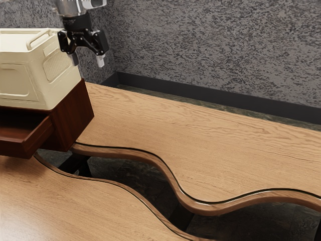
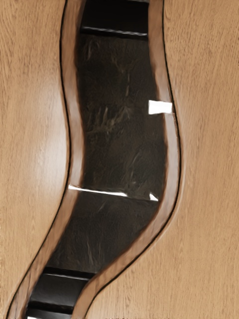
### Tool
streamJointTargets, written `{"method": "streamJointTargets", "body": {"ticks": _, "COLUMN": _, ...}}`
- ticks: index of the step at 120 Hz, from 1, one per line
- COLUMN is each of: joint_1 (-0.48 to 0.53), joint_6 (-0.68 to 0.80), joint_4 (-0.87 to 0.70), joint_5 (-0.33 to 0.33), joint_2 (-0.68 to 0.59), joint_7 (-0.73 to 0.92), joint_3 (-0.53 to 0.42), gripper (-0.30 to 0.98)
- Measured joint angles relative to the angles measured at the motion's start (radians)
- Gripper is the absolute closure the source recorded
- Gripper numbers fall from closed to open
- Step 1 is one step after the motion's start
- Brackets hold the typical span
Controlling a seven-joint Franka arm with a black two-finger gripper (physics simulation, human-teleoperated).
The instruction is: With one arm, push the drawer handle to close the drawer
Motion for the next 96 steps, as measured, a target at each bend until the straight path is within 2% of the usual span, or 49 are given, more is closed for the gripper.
{"method": "streamJointTargets", "body": {"ticks": 32, "joint_1": 0.007, "joint_6": 0.001, "joint_4": 0.003, "joint_5": 0.002, "joint_2": 0.001, "joint_7": 0.032, "joint_3": 0.0, "gripper": 0.0}}
{"method": "streamJointTargets", "body": {"ticks": 44, "joint_1": -0.037, "joint_6": -0.021, "joint_4": 0.113, "joint_5": 0.018, "joint_2": -0.068, "joint_7": 0.028, "joint_3": -0.011, "gripper": 0.0}}
{"method": "streamJointTargets", "body": {"ticks": 59, "joint_1": -0.062, "joint_6": -0.086, "joint_4": 0.119, "joint_5": 0.001, "joint_2": -0.106, "joint_7": -0.049, "joint_3": -0.01, "gripper": 0.0}}
{"method": "streamJointTargets", "body": {"ticks": 63, "joint_1": -0.044, "joint_6": -0.09, "joint_4": 0.019, "joint_5": -0.002, "joint_2": -0.175, "joint_7": -0.074, "joint_3": -0.009, "gripper": 0.0}}
{"method": "streamJointTargets", "body": {"ticks": 74, "joint_1": 0.085, "joint_6": 0.005, "joint_4": -0.593, "joint_5": -0.006, "joint_2": -0.559, "joint_7": -0.135, "joint_3": -0.025, "gripper": 0.0}}
{"method": "streamJointTargets", "body": {"ticks": 81, "joint_1": 0.164, "joint_6": 0.079, "joint_4": -0.875, "joint_5": -0.007, "joint_2": -0.736, "joint_7": -0.169, "joint_3": -0.046, "gripper": 0.01}}
{"method": "streamJointTargets", "body": {"ticks": 89, "joint_1": 0.228, "joint_6": 0.171, "joint_4": -1.115, "joint_5": -0.008, "joint_2": -0.857, "joint_7": -0.202, "joint_3": -0.054, "gripper": 0.03}}
{"method": "streamJointTargets", "body": {"ticks": 96, "joint_1": 0.279, "joint_6": 0.249, "joint_4": -1.258, "joint_5": -0.009, "joint_2": -0.915, "joint_7": -0.222, "joint_3": -0.056, "gripper": 0.08}}
